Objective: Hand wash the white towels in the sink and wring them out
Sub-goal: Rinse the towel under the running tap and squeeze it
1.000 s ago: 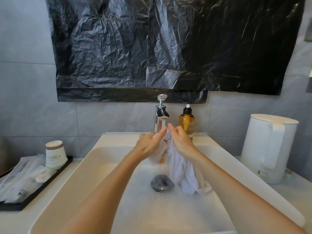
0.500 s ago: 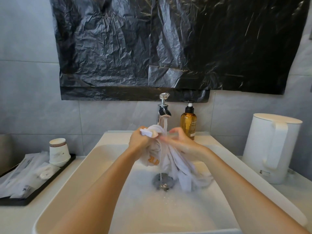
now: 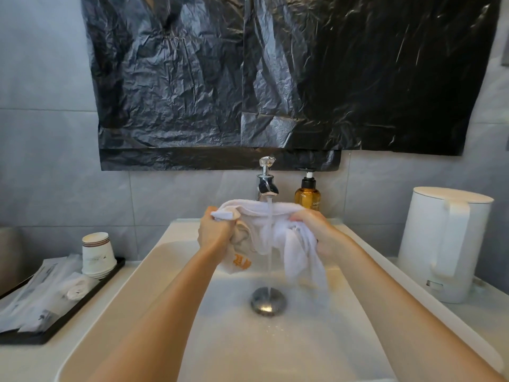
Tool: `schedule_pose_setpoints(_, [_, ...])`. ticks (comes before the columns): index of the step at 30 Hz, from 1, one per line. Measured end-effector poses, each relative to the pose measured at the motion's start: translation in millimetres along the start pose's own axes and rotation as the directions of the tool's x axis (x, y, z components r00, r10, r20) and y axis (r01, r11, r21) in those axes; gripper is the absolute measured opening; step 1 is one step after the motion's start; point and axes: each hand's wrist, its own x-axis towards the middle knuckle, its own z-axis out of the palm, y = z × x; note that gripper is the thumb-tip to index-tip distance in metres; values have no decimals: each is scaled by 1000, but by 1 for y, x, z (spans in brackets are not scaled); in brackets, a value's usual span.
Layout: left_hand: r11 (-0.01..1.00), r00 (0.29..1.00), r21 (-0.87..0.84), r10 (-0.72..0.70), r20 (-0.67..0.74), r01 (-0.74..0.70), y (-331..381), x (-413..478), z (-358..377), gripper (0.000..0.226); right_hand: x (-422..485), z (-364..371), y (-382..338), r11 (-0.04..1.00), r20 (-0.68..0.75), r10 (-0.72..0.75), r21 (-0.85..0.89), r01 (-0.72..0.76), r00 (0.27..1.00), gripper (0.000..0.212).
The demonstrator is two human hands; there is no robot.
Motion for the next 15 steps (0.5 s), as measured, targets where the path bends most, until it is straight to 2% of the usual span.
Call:
schedule_pose_setpoints(2, [997,996,-80,8,85,-1,7,-9,4,25,-3,8,-6,981,47,23,192,-31,999,8])
schedule_pose_setpoints(4, [973,987,-219,-35,155,69,16,-18,7,8,-4,20,-5,960,108,-37,279,6,993,25])
schedule_pose_setpoints(6, [959,970,-264,-33,242,99,19,-19,7,12,-4,33,-3,943,129,-155,314,108,979,39])
schedule_pose_setpoints(8, [970,935,-229,3,354,84,21,-24,6,17,-8,48,1,946,154,-226,268,180,962,63])
schedule_pose_setpoints(10, [982,892,-122,-73,446,142,17,-30,9,25,-10,61,11,979,69,-196,71,191,978,88])
schedule_pose_setpoints(11, [983,879,-87,-103,465,161,14,-33,13,34,-9,65,16,981,-26,-187,-58,185,982,86])
schedule_pose_setpoints(12, [981,877,-82,-116,466,173,11,-35,17,43,-7,67,20,973,-122,-202,-136,185,972,74])
schedule_pose_setpoints(14, [982,901,-85,-120,417,170,6,-34,24,52,-7,68,24,954,-219,-276,-182,239,936,51])
schedule_pose_setpoints(15, [981,918,-94,-123,377,170,5,-34,26,49,-7,68,22,945,-243,-302,-207,255,922,46])
